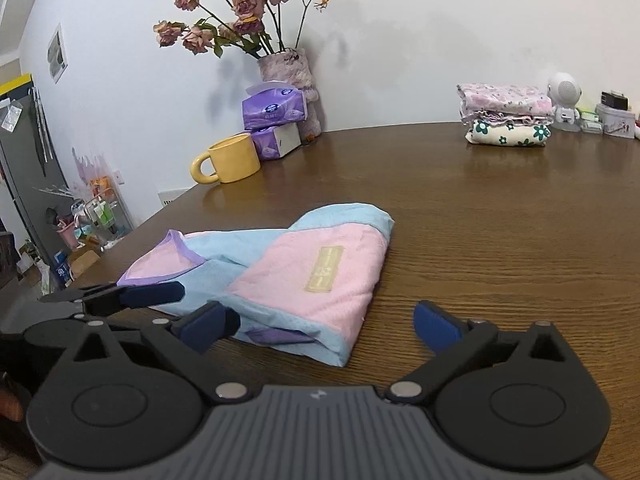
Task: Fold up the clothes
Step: 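Move both open grippers toward the folded pink end of the towel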
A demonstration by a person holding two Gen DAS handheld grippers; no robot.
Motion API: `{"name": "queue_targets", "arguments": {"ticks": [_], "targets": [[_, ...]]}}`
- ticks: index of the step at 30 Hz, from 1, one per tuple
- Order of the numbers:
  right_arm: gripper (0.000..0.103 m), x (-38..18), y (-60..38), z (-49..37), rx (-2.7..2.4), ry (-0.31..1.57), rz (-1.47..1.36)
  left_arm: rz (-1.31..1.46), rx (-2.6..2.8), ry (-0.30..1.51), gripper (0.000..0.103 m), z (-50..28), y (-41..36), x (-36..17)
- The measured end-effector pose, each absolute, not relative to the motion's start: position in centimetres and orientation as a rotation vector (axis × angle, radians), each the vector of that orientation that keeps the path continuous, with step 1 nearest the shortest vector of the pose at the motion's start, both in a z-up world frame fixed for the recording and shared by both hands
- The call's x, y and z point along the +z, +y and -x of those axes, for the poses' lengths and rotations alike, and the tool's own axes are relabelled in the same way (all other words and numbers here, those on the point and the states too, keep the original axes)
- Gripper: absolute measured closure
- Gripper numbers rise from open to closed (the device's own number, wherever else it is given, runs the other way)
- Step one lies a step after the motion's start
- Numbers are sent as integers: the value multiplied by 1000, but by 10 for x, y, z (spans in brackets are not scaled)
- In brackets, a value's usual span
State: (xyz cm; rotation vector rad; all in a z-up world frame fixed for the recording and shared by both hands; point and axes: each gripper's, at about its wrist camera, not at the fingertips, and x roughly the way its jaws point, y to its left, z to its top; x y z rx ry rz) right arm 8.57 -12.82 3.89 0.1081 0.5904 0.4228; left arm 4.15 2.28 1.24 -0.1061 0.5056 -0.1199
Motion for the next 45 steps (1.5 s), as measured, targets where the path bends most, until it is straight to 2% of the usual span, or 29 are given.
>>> {"name": "queue_targets", "arguments": {"ticks": [10, 15, 16, 21, 23, 24, 29, 32, 36, 40, 45], "targets": [[0, 50, -104, -111, 275, 636, -70, 160, -247, 589, 6, -82, 68, 24], [2, 61, -98, -134, 217, 692, -75, 189, -267, 667, 10, -106, 80, 35], [4, 64, -98, -139, 218, 696, -73, 179, -274, 666, 13, -110, 79, 39], [32, 75, -109, -172, 254, 718, -46, 144, -282, 684, 25, -137, 75, 52], [43, 76, -115, -186, 279, 748, -45, 150, -285, 701, 35, -151, 73, 53], [45, 75, -118, -192, 291, 758, -41, 163, -288, 713, 37, -158, 72, 52], [47, 69, -128, -214, 341, 779, -42, 286, -291, 762, 56, -191, 74, 38], [47, 63, -135, -222, 360, 793, -77, 385, -303, 807, 60, -207, 78, 27], [47, 54, -144, -234, 386, 812, -124, 478, -308, 850, 66, -222, 86, 12], [48, 50, -151, -244, 394, 821, -175, 528, -304, 875, 67, -230, 87, 2], [58, 47, -156, -253, 389, 849, -232, 544, -300, 874, 68, -232, 87, -1]]}}
